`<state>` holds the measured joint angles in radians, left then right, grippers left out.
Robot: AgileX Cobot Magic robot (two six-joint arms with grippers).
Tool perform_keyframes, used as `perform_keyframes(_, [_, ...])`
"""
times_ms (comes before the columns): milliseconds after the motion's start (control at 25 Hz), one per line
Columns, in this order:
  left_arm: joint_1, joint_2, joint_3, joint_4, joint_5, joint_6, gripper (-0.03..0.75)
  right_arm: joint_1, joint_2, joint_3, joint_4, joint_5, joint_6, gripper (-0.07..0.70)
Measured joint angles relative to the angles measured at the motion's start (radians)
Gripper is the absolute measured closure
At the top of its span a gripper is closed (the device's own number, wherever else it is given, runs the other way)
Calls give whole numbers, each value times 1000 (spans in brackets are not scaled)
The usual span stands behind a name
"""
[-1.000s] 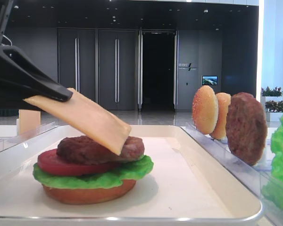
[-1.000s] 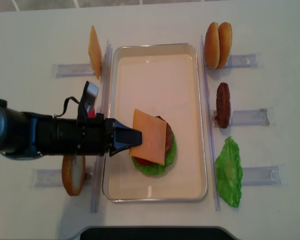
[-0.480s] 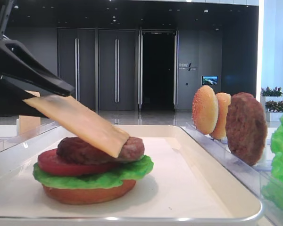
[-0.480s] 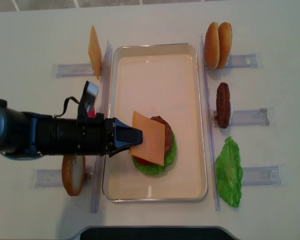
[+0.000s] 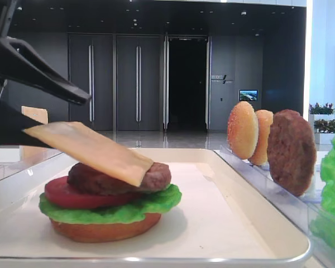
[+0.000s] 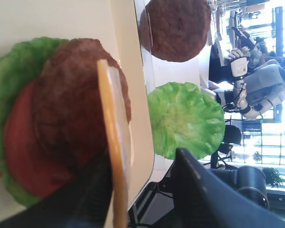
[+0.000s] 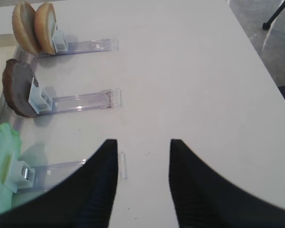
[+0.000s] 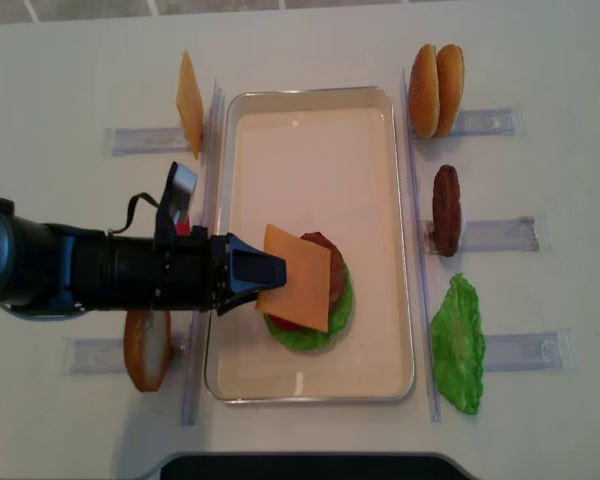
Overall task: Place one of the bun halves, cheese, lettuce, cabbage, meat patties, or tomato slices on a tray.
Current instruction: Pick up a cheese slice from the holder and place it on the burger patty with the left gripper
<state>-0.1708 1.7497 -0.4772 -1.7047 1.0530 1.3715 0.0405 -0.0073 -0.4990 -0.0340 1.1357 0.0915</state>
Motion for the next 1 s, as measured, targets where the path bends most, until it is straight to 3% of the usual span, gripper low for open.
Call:
perform_keyframes(120, [0, 0, 0, 0, 0, -18, 302, 0, 0, 0, 0, 0, 0, 347])
perform_keyframes(240, [0, 0, 0, -1, 0, -31, 249, 0, 0, 0, 0, 0, 0, 347])
perform_keyframes(360, [0, 0, -12, 0, -4, -66, 237, 0, 0, 0, 0, 0, 0, 347])
perform_keyframes(680, [-1, -76, -107, 169, -133, -315, 233, 0, 0, 0, 0, 0, 0, 347])
perform_keyframes(1000, [-2, -82, -119, 241, -162, -394, 233, 0, 0, 0, 0, 0, 0, 347])
